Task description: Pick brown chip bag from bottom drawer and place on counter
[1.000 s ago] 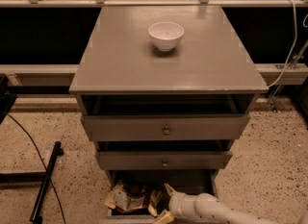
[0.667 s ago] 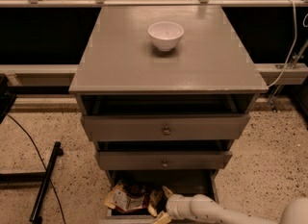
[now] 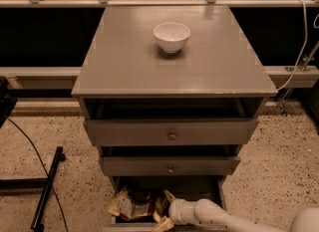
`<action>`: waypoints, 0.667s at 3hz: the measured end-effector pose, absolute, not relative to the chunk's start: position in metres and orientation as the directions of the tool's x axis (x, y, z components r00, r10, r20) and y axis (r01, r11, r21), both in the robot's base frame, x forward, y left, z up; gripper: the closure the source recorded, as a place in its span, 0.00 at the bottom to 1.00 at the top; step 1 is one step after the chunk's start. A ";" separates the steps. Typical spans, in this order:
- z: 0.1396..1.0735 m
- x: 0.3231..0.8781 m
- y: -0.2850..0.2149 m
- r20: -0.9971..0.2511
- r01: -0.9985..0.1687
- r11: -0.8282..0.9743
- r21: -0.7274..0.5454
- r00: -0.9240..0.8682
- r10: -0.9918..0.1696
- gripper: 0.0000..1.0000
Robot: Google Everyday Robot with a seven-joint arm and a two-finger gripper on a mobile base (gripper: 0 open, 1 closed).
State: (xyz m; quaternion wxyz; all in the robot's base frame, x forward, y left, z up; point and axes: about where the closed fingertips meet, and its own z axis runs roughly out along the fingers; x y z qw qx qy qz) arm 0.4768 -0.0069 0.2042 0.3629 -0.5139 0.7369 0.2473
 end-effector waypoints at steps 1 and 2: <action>0.201 0.484 -0.004 -0.791 -0.933 0.359 -0.006 -0.216 -0.573 0.00; 0.197 0.489 -0.001 -0.798 -0.930 0.367 0.005 -0.225 -0.560 0.16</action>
Offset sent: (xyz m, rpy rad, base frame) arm 0.0223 0.0059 -0.0108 0.0342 0.0128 -0.0335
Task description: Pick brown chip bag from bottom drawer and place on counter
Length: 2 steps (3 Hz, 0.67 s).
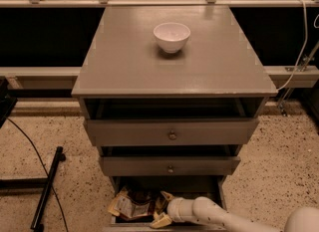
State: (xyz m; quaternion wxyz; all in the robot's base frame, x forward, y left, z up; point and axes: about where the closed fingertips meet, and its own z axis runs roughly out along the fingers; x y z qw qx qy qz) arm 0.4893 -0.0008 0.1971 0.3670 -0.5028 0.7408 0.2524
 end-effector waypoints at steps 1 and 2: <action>0.196 0.496 0.006 -0.826 -0.928 0.372 0.037 -0.238 -0.511 0.40; 0.193 0.495 0.015 -0.841 -0.938 0.340 0.075 -0.242 -0.483 0.63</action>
Offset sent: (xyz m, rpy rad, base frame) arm 0.0076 0.0233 -0.0055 0.1466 0.0622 0.0555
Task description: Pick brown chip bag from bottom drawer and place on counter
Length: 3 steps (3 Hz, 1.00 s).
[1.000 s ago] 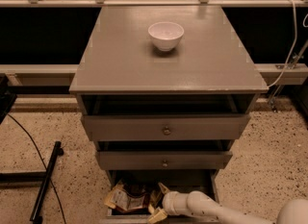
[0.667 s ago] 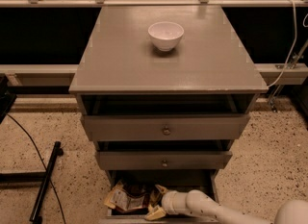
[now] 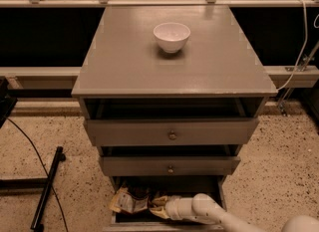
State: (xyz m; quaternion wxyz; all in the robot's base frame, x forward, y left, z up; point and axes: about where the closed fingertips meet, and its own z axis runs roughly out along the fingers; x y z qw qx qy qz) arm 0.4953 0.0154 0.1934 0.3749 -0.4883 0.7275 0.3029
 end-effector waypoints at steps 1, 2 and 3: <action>0.187 0.493 0.022 -0.845 -0.943 0.318 0.101 -0.250 -0.473 0.86; 0.199 0.490 0.025 -0.856 -0.957 0.284 0.059 -0.195 -0.479 1.00; 0.248 0.476 0.030 -0.892 -0.978 0.208 -0.013 -0.083 -0.444 1.00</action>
Offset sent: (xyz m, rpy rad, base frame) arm -0.0097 0.0121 0.0232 0.0192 -0.0827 0.1031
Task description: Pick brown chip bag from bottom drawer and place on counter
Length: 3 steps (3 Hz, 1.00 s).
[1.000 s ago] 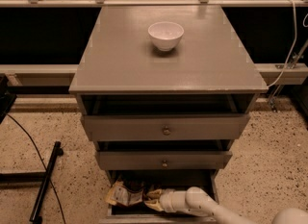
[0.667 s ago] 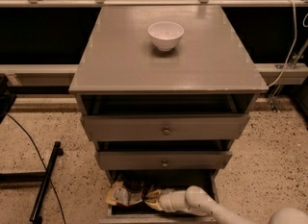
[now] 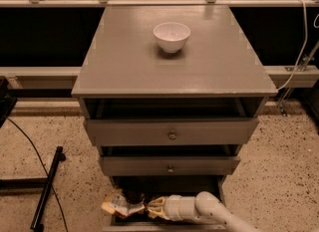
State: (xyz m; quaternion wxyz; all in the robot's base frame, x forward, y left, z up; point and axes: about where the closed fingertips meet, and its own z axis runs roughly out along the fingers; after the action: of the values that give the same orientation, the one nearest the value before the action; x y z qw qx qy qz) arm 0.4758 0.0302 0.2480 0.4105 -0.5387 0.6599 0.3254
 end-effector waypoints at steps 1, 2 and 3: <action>0.321 0.448 0.026 -0.919 -0.982 0.126 -0.144 0.085 -0.385 1.00; 0.403 0.406 0.026 -0.900 -0.951 0.033 -0.308 0.280 -0.335 1.00; 0.434 0.395 0.024 -0.861 -0.916 0.048 -0.399 0.357 -0.362 1.00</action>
Offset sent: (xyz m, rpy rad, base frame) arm -0.1013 -0.0039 0.2221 0.1449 -0.4505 0.2866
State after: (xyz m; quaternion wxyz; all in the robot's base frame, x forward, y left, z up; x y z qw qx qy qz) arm 0.3946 0.0238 0.4344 0.5219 -0.6371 0.5014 0.2651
